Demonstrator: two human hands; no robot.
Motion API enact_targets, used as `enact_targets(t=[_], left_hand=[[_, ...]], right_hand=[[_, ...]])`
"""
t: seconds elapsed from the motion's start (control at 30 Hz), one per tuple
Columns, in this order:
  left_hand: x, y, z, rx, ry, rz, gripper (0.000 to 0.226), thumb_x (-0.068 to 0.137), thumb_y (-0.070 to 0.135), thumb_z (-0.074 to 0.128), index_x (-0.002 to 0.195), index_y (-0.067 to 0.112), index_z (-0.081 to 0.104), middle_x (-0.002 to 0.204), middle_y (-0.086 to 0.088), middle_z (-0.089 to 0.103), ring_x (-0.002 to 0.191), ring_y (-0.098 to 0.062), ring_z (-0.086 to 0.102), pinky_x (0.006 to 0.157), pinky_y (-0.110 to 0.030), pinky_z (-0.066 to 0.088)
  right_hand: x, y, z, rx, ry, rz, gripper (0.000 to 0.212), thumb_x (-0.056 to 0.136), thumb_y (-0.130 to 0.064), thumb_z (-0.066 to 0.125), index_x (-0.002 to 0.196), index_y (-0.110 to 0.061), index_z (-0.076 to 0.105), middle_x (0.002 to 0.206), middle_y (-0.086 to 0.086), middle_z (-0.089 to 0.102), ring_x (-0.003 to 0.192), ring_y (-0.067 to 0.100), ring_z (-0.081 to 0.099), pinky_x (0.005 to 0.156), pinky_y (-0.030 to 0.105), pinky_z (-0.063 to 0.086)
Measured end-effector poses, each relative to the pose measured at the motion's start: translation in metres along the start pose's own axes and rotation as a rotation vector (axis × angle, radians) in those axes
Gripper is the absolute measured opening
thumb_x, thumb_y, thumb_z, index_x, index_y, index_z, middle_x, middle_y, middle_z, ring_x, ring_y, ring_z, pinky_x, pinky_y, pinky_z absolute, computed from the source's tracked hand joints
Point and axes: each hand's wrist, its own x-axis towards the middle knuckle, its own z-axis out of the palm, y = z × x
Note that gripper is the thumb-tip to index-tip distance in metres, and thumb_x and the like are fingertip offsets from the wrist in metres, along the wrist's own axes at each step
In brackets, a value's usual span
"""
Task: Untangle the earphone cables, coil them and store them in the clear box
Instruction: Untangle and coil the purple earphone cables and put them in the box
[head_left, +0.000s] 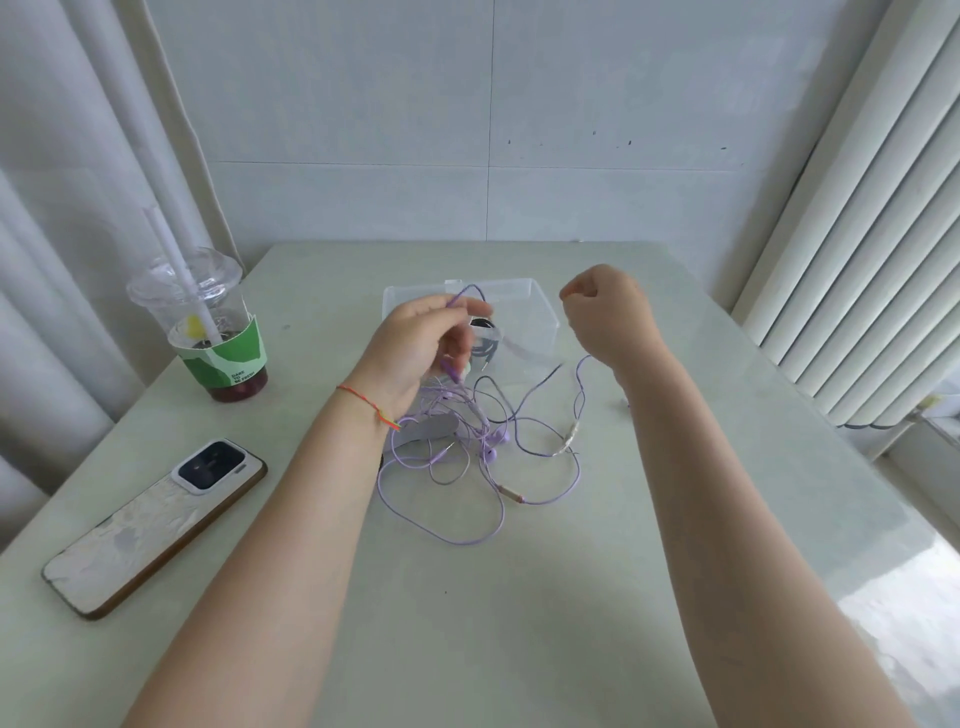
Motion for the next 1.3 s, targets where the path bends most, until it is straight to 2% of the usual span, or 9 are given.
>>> enact_targets(t=[0.1,0.2,0.37,0.53,0.67,0.83,1.03,1.17,1.3], left_hand=[[-0.002,0.006,-0.001,-0.011,-0.042,-0.005,0.028,0.098,0.006,0.039,0.093,0.006,0.067,0.054,0.001,0.032,0.044,-0.014,0.028,0.046,-0.022,0.033],[-0.008,0.013,0.006,0.106,-0.147,-0.081,0.025,0.099,0.011,0.042,0.086,0.010,0.064,0.051,0.005,0.021,0.042,-0.013,0.017,0.044,-0.022,0.024],[-0.007,0.015,0.008,0.028,-0.133,-0.202,0.027,0.093,0.018,0.042,0.068,0.013,0.049,0.048,0.006,0.019,0.038,-0.010,0.012,0.042,-0.019,0.009],[-0.009,0.013,0.002,-0.171,-0.186,-0.214,0.028,0.096,0.016,0.038,0.075,0.010,0.055,0.053,-0.001,0.042,0.042,-0.014,0.036,0.046,-0.025,0.029],[-0.014,0.015,0.002,-0.237,-0.313,-0.120,0.023,0.099,0.009,0.041,0.097,0.006,0.063,0.076,-0.005,0.064,0.068,-0.019,0.064,0.064,-0.027,0.054],[-0.021,0.020,0.007,-0.291,-0.407,-0.068,0.018,0.096,0.011,0.047,0.103,0.015,0.062,0.099,-0.002,0.071,0.095,-0.024,0.069,0.067,-0.032,0.058],[-0.012,0.022,0.007,-0.563,-0.217,0.003,0.020,0.099,0.002,0.040,0.095,0.011,0.057,0.088,-0.005,0.070,0.093,-0.024,0.071,0.058,-0.022,0.056],[-0.007,0.017,0.001,-0.579,-0.066,0.051,0.022,0.097,-0.006,0.041,0.103,0.005,0.060,0.086,-0.007,0.068,0.091,-0.027,0.072,0.066,-0.019,0.056],[-0.005,0.013,0.000,-0.510,-0.016,0.033,0.022,0.096,-0.007,0.042,0.093,0.006,0.060,0.095,-0.012,0.067,0.092,-0.026,0.072,0.067,-0.021,0.057]], right_hand=[[-0.007,-0.007,-0.002,-0.006,-0.014,-0.216,0.039,0.082,0.000,0.044,0.110,-0.018,0.064,0.120,0.001,0.059,0.110,0.015,0.054,0.091,0.024,0.040],[-0.021,-0.022,-0.001,0.171,-0.248,-0.391,0.048,0.077,0.005,0.046,0.109,-0.025,0.065,0.120,-0.007,0.065,0.115,0.008,0.057,0.100,0.024,0.041],[-0.032,-0.031,-0.002,0.060,-0.426,-0.366,0.018,0.089,-0.006,0.056,0.100,-0.011,0.069,0.071,0.000,0.065,0.063,0.016,0.063,0.053,0.013,0.044],[-0.020,-0.021,-0.005,0.112,-0.217,-0.302,0.017,0.094,-0.016,0.054,0.086,-0.012,0.069,0.054,-0.006,0.039,0.055,0.019,0.036,0.053,0.026,0.031],[-0.017,-0.018,-0.004,0.161,-0.139,-0.283,0.017,0.094,-0.020,0.055,0.088,-0.013,0.069,0.061,0.002,0.041,0.058,0.019,0.035,0.054,0.027,0.030],[-0.019,-0.018,0.006,0.181,-0.170,-0.260,0.015,0.092,-0.024,0.058,0.082,-0.018,0.068,0.062,0.003,0.046,0.056,0.018,0.038,0.050,0.025,0.032],[-0.027,-0.019,0.013,0.051,-0.296,-0.316,0.029,0.093,-0.022,0.056,0.065,-0.025,0.059,0.063,0.005,0.038,0.056,0.015,0.030,0.051,0.027,0.025],[-0.031,-0.024,0.015,-0.060,-0.432,-0.357,0.019,0.094,-0.028,0.058,0.094,-0.020,0.075,0.066,0.007,0.043,0.061,0.017,0.037,0.055,0.028,0.029],[-0.034,-0.029,0.014,-0.170,-0.458,-0.388,0.024,0.095,-0.032,0.056,0.083,-0.017,0.071,0.059,0.002,0.042,0.051,0.012,0.035,0.049,0.025,0.029]])
